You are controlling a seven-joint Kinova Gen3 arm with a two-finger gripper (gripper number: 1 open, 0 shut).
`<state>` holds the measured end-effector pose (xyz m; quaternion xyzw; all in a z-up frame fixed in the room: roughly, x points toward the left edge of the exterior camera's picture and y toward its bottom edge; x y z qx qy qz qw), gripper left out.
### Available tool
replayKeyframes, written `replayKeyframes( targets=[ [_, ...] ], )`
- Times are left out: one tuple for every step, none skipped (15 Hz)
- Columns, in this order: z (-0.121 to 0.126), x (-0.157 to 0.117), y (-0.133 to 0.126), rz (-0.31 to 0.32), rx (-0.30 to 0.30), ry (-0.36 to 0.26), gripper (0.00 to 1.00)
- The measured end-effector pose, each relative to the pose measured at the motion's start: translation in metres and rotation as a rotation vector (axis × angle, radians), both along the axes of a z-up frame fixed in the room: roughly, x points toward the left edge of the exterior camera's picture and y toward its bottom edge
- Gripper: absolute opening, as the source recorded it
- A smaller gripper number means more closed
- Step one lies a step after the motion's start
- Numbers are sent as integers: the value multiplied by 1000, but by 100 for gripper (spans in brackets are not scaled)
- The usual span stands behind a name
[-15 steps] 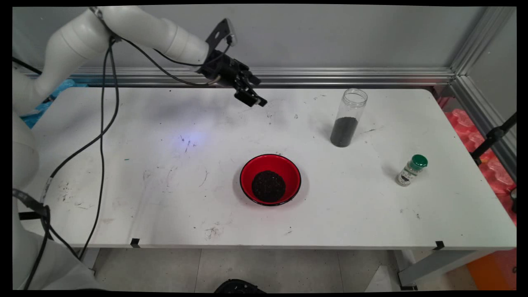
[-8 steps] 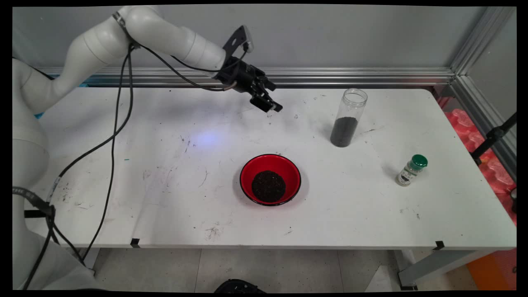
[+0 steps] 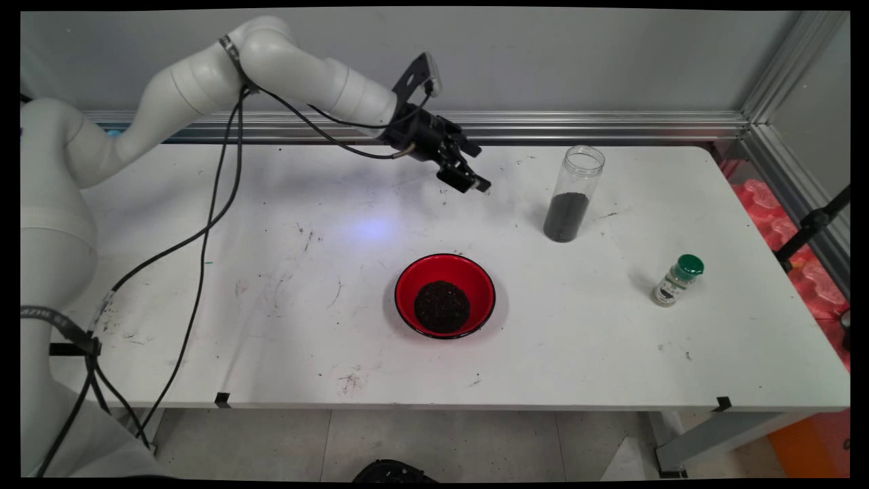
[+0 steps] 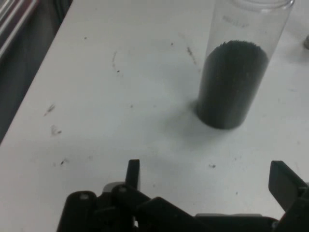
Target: Pick up the black seasoning powder from the table
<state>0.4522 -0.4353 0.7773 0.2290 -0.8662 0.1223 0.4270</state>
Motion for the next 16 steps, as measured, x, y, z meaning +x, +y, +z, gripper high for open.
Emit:
replayKeyframes(
  targets=[
    [-2, -3, -1, -4, -2, 5, 100],
    [-4, -6, -2, -9, -3, 10, 100],
    [-6, -10, -3, -14, -5, 15, 100],
    [-9, -13, -4, -18, -6, 21, 100],
    [-11, -17, -5, -22, -7, 26, 100],
    [-13, -20, -6, -26, -8, 30, 100],
    [-15, -23, -8, -30, -8, 35, 100],
    [-17, -26, -9, -34, -9, 39, 100],
    [-18, -28, -9, -36, -10, 42, 100],
    [-20, -31, -11, -40, -11, 47, 100],
    [-22, -34, -12, -43, -12, 51, 100],
    [-24, -38, -13, -47, -12, 56, 100],
    [-26, -41, -14, -51, -11, 61, 100],
    [-28, -45, -15, -55, -10, 65, 100],
    [-30, -48, -16, -60, -10, 69, 100],
    [-32, -52, -17, -64, -9, 72, 100]
  ],
)
